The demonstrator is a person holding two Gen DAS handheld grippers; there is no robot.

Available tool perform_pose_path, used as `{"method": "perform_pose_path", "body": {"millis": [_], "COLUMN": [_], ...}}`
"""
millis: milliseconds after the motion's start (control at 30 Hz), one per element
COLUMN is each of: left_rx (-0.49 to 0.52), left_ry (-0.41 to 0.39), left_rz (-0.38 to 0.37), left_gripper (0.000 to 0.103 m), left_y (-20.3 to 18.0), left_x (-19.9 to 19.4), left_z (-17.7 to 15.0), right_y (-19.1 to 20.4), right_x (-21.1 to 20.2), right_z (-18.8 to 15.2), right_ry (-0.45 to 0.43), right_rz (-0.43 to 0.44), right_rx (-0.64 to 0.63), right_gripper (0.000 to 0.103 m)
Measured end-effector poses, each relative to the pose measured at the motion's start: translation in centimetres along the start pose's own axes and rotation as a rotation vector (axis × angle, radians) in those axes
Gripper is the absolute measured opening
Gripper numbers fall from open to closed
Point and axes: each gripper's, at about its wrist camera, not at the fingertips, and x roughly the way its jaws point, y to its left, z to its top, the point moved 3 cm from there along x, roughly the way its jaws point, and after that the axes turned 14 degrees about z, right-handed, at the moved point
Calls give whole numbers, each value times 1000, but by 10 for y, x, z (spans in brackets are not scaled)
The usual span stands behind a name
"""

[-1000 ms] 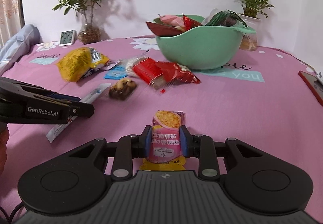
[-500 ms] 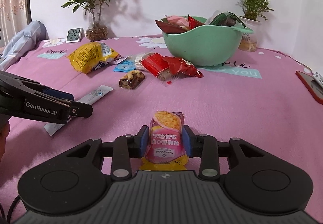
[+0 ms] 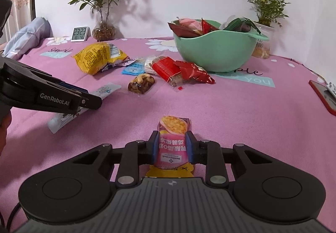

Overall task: Organize snacks
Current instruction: 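Lift the white-blue bar and pink-yellow packet and carry them toward the green bowl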

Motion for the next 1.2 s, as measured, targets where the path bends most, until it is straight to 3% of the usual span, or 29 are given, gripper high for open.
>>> {"method": "perform_pose_path", "body": {"millis": [533, 733, 867, 1067, 1200], "left_rx": [-2, -7, -3, 14, 14], "left_ry": [-91, -143, -185, -267, -302], "left_rz": [-17, -47, -59, -98, -126], "left_gripper": [90, 90, 90, 90, 90], "left_y": [8, 10, 7, -10, -26], "left_x": [-15, -21, -21, -12, 5], "left_z": [36, 67, 93, 146, 178], "right_y": [-5, -25, -47, -94, -126], "right_x": [-14, -30, -23, 13, 40], "right_z": [31, 85, 127, 176, 192], "right_ry": [-85, -213, -280, -302, -290], "right_rz": [18, 41, -6, -41, -33], "right_rx": [-6, 12, -25, 21, 74], "right_gripper": [31, 31, 31, 31, 31]}}
